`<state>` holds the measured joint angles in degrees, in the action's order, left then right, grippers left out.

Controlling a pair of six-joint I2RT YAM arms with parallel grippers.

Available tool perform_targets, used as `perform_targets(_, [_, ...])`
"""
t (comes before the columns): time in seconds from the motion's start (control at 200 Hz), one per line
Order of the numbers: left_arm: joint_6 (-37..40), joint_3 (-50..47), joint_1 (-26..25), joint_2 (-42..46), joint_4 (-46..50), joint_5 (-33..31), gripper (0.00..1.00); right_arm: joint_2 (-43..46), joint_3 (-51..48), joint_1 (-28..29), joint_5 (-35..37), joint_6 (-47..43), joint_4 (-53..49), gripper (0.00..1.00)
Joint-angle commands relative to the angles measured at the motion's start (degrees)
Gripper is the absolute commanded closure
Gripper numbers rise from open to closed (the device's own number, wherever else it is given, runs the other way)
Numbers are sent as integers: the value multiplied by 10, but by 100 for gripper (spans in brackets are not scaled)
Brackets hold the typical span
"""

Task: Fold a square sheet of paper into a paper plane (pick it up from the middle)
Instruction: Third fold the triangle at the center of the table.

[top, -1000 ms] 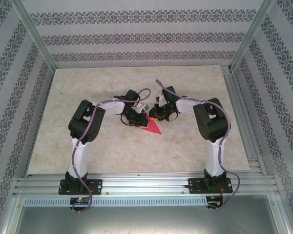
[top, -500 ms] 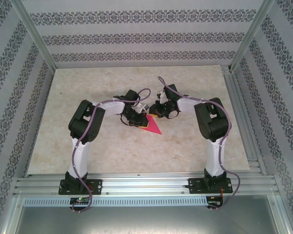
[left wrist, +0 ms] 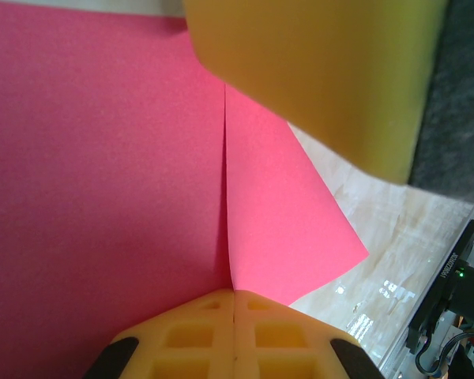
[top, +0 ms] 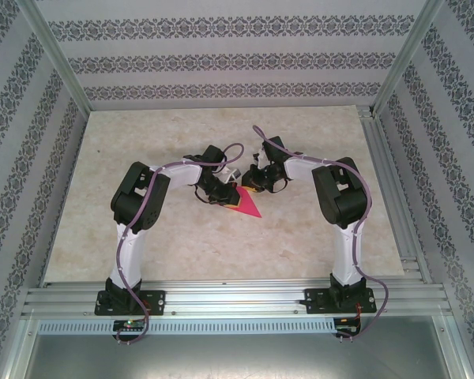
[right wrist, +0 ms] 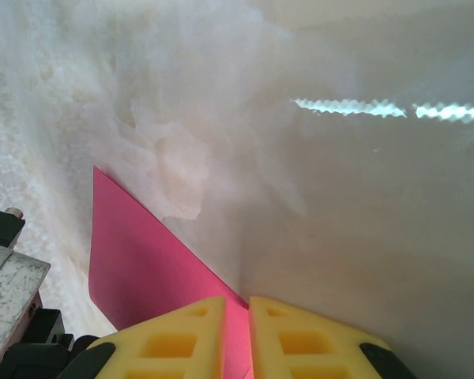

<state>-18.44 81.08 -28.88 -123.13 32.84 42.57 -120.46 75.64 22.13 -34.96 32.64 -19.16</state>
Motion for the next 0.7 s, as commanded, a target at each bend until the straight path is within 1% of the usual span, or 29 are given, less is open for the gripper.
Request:
perform_targets(0.0, [14, 9, 1, -10, 15, -17, 94, 36, -5, 0, 19, -14, -9, 83])
perform_targets(0.045, [15, 9, 0, -10, 17, -17, 94, 49, -15, 0, 0, -10, -2, 84])
perform_targets(0.19, [17, 10, 1, -11, 18, -18, 94, 80, -59, 3, -25, 5, 30, 83])
perform_targets(0.31, [16, 10, 1, -10, 16, -17, 94, 66, -68, 8, -26, -1, 22, 83])
perform_targets(0.41, [15, 8, 1, -10, 15, -18, 94, 45, -63, 13, -21, -5, 13, 83])
perform_targets(0.505, [17, 10, 0, -10, 18, -17, 94, 29, -60, 17, 12, -15, -7, 83])
perform_targets(0.595, [17, 10, 1, -10, 18, -18, 94, 14, -57, 14, 23, -22, -25, 83])
perform_targets(0.694, [17, 11, 1, -11, 18, -18, 94, 16, -57, 14, 46, -29, -42, 83])
